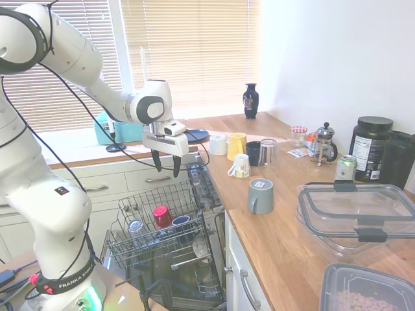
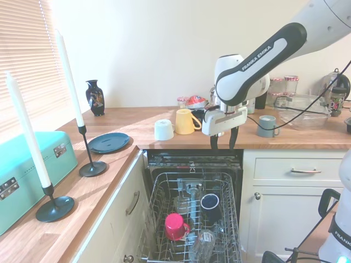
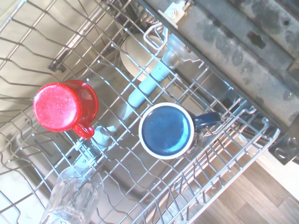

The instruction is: Move the red mug from the dishwasher to the counter

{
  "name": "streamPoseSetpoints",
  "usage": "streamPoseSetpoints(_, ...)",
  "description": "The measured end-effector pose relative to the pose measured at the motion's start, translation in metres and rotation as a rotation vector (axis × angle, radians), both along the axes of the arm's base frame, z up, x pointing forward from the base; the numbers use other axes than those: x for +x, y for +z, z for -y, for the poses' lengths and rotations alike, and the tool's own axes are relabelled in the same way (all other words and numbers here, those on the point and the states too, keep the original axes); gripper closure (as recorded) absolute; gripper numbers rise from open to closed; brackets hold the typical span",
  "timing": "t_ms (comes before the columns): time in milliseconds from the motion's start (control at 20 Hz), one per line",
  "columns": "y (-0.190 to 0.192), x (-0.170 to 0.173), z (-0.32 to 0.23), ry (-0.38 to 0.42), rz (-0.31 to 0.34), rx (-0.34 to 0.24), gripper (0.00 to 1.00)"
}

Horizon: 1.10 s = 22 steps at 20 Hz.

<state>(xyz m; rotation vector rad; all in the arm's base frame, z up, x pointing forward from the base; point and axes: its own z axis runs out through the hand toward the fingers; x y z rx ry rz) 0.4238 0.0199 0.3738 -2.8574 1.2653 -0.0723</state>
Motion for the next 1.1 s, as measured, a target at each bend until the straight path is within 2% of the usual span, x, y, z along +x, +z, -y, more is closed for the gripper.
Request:
streamPoseSetpoints(150, -0.005, -0.002, -0.001, -0.001, -0.007, 0.000, 0.00)
streamPoseSetpoints(450, -0.039, -0.021, -0.013, 0.024, 0.000, -0.013, 0.00)
streamPoseSetpoints(750, -0.081, -0.019, -0.039, 0.140, 0.021, -0.074, 0.00)
streamPoseSetpoints(1100, -0.118, 0.008, -0.086, 0.282, 0.031, -0.155, 0.00)
